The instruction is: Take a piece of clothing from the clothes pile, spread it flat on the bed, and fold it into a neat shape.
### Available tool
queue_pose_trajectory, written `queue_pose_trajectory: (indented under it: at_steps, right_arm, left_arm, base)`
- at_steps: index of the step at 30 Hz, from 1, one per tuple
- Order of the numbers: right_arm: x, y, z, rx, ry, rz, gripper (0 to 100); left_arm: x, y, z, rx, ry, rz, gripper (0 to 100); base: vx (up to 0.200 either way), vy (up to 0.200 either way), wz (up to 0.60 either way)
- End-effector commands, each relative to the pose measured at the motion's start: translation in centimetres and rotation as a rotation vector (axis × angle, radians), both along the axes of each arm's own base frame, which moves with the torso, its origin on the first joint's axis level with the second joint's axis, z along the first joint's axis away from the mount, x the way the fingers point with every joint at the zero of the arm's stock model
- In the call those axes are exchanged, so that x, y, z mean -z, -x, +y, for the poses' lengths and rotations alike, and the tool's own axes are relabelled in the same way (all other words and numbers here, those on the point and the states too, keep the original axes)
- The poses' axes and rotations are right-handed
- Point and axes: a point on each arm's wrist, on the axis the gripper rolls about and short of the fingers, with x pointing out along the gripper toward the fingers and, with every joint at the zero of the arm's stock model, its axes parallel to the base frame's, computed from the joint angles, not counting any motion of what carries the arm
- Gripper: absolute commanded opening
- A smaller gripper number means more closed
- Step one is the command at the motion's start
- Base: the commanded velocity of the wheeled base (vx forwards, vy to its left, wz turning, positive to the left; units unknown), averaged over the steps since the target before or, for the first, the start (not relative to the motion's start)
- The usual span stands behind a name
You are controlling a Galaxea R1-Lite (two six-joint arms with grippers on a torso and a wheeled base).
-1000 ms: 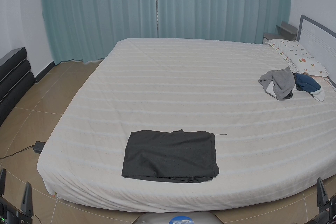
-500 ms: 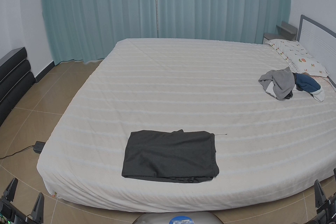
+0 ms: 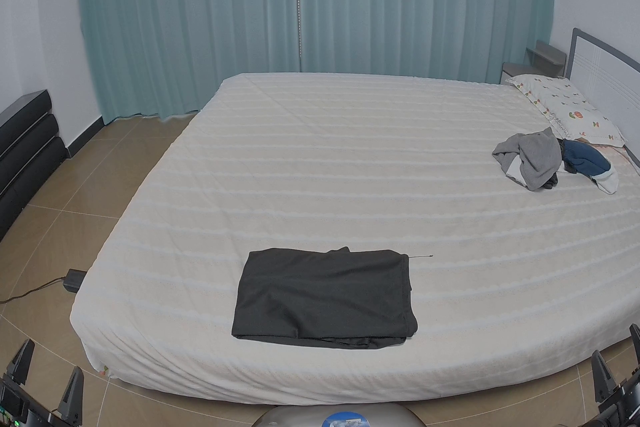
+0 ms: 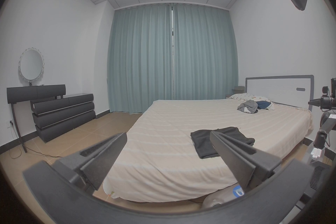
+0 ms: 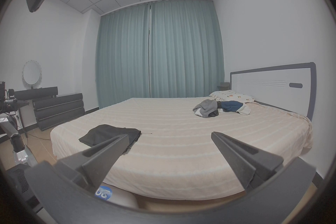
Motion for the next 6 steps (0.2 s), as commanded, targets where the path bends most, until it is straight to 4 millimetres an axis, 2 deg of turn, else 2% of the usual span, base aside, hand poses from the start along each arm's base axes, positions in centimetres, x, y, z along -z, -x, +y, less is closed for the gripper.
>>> queue_pose_trajectory:
  at_steps: [1,6]
  right_arm:
    - [0.49,-0.06,0.01,-0.003,-0.002,0.007,100]
    - [0.49,-0.06,0.01,-0.003,0.000,0.007,100]
  left_arm:
    - [0.42,-0.05,0.00,0.000,0.001,0.007,100]
    - [0.48,-0.05,-0.02,0.009,0.007,0.008,100]
  base:
    - [0.000,0.000,0.00]
    - [0.000,0.000,0.00]
